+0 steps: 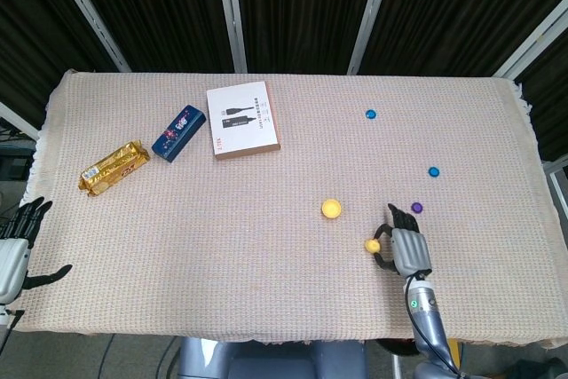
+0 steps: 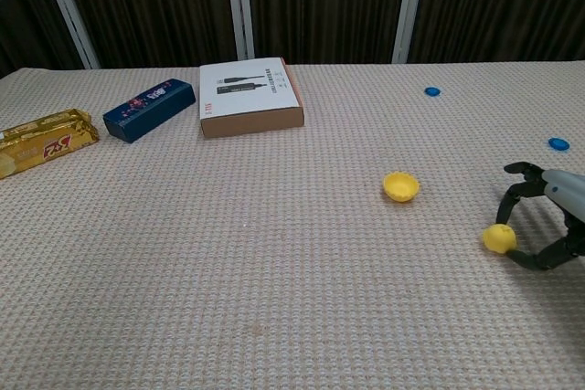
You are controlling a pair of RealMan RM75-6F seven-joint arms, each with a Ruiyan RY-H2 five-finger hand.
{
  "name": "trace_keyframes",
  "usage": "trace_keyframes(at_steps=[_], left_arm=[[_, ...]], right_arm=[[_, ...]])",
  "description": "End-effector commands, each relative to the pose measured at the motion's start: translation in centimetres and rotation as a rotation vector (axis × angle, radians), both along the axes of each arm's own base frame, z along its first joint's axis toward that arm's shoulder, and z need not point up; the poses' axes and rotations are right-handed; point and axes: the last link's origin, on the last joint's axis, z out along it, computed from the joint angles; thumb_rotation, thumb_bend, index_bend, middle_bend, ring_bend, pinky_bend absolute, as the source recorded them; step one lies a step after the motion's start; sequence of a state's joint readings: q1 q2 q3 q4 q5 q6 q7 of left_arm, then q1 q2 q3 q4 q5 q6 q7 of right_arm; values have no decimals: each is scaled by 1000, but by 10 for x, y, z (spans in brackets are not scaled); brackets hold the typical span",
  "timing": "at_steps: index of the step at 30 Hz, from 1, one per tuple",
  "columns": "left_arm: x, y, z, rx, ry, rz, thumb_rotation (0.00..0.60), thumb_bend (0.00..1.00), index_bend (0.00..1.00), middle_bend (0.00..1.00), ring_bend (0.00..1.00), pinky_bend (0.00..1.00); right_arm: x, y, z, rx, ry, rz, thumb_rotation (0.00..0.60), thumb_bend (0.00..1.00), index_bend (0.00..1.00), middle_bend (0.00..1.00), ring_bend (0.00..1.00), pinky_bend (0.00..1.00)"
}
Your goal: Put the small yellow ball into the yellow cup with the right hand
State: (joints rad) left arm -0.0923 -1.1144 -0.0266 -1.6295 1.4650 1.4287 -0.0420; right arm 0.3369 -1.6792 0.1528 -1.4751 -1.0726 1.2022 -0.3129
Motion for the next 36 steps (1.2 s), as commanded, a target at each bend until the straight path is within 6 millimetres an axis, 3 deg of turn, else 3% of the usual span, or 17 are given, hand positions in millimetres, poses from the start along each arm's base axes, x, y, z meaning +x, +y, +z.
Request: trace_keyframes(at_steps=[1,8,19,36], left_arm=[[0,0,0,0,0,0,600,34,0,0,0,146],[1,0,0,3,2,-3,600,33,0,0,0,146],[0,1,0,0,-6,-5,600,35,0,0,0,146],[1,0,0,-2,-13,-7,600,34,0,0,0,146]], right_arm=[[3,-1,1,-8,-15,2,600,264,492,0,0,0],[14,-10,5,-24,-25,36,600,263,492,0,0,0],[37,-50,10,-53,-16,80,600,263,492,0,0,0],[67,-77,-9,-45,-27,85,600,264,491,0,0,0]])
